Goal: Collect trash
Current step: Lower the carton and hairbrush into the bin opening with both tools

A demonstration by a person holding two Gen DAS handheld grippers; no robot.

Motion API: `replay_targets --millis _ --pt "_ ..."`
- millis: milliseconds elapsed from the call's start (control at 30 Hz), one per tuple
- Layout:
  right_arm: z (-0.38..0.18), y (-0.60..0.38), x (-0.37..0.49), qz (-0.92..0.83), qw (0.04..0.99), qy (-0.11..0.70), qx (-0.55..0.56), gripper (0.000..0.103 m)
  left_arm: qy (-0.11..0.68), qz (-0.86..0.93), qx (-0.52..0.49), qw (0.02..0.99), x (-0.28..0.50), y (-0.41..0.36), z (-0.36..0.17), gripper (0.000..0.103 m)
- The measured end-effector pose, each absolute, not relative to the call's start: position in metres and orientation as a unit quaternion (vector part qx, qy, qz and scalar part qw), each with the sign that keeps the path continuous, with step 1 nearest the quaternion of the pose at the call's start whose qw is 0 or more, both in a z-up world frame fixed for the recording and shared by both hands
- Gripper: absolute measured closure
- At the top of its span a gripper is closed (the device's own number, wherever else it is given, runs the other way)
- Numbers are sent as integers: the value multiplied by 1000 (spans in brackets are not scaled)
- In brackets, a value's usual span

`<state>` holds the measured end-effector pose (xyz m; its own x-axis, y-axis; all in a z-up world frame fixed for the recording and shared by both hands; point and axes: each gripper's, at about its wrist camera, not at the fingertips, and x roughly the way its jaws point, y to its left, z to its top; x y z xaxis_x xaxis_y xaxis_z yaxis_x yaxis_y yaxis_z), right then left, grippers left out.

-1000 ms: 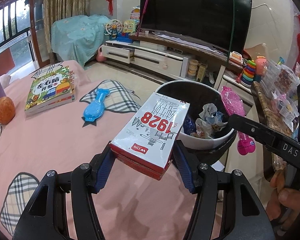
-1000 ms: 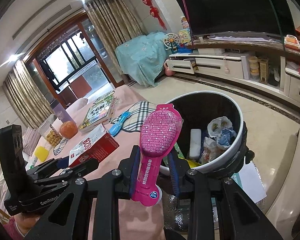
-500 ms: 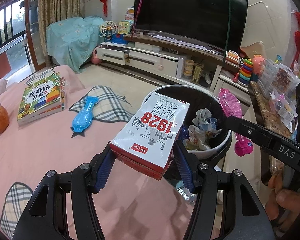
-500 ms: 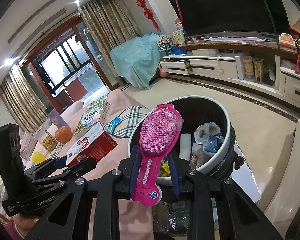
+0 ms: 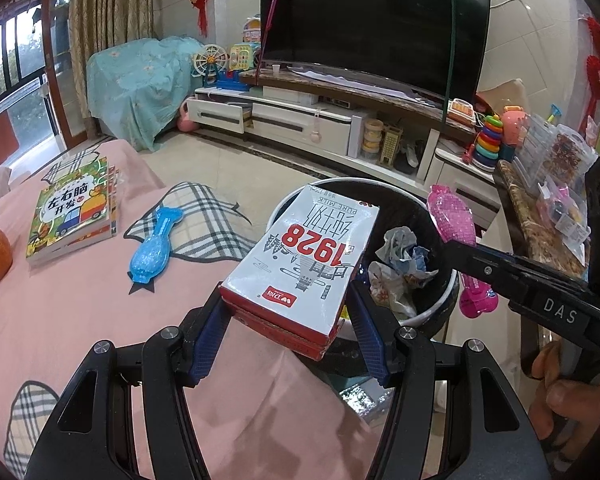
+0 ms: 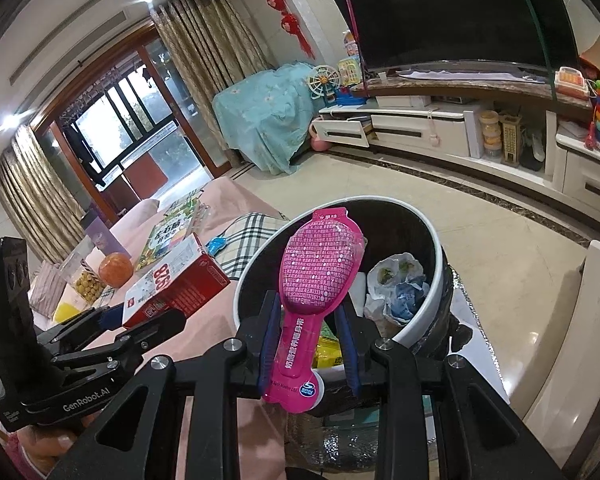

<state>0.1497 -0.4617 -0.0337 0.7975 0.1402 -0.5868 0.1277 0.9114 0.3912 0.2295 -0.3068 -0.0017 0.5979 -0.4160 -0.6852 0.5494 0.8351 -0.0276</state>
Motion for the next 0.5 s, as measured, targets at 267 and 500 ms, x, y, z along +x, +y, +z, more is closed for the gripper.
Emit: replay_targets --millis 267,500 --pt "-37 -469 153 -3 922 321 218 75 363 -269 96 887 235 -315 -6 44" --pt "-38 -473 160 -5 919 328 219 75 365 -266 105 886 239 -328 -11 44"
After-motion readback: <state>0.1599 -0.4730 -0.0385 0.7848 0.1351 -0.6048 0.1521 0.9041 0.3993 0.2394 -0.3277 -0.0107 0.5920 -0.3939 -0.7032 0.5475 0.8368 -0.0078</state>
